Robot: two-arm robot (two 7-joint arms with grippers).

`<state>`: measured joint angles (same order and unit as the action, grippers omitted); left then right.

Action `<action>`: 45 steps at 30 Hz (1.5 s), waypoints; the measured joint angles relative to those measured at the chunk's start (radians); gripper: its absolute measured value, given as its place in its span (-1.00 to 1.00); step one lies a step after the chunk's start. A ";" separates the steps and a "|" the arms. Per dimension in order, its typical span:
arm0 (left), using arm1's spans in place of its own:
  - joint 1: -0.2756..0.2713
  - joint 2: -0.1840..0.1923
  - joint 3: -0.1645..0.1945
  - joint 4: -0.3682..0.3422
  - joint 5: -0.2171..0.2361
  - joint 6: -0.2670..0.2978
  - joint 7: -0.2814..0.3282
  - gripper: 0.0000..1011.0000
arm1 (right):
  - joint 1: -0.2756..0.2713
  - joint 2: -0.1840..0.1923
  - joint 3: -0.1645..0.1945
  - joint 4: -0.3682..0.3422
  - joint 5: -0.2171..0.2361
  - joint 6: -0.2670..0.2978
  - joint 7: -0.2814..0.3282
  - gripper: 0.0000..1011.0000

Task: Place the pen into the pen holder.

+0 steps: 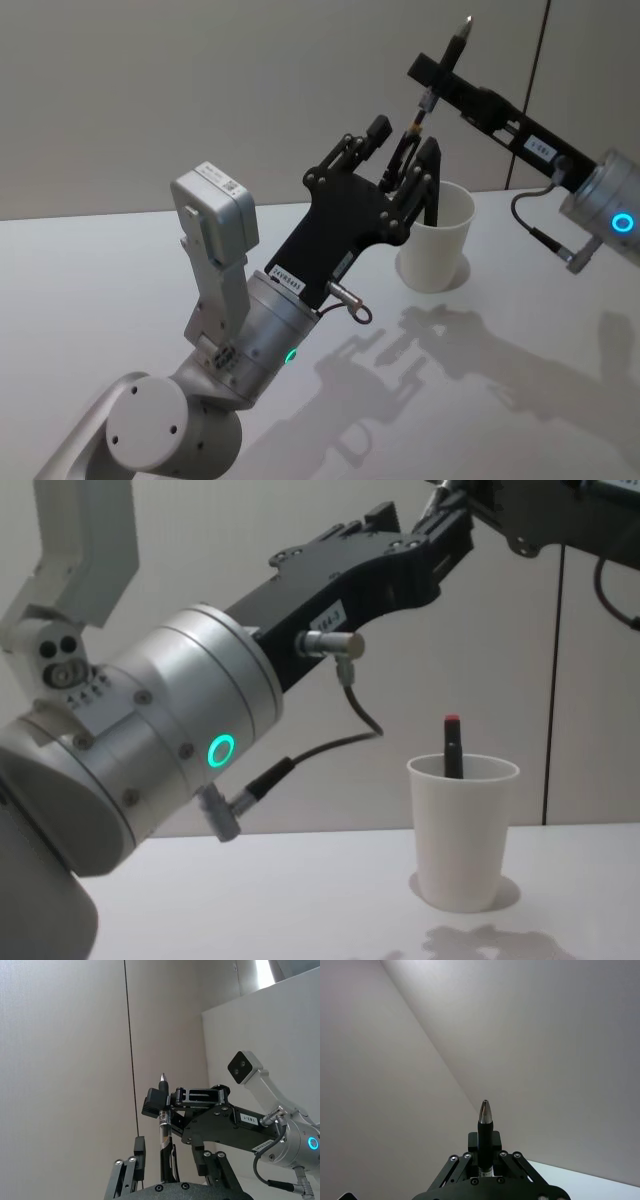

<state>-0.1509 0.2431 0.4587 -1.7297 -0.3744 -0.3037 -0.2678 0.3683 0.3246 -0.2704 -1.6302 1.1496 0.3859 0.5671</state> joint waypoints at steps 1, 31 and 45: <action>0.000 0.000 0.000 0.000 0.000 0.000 0.000 0.08 | 0.000 0.000 0.000 0.000 0.000 0.000 0.000 -0.74; 0.000 0.000 0.000 0.000 0.000 0.001 0.000 0.98 | 0.062 0.105 0.077 -0.009 -0.118 -0.056 -0.040 -0.74; 0.000 0.000 0.000 0.000 0.000 0.001 0.000 0.98 | 0.070 0.171 0.098 -0.016 -0.283 -0.064 -0.096 -0.74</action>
<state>-0.1510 0.2431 0.4587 -1.7294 -0.3744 -0.3029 -0.2676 0.4379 0.4957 -0.1723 -1.6457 0.8663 0.3216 0.4708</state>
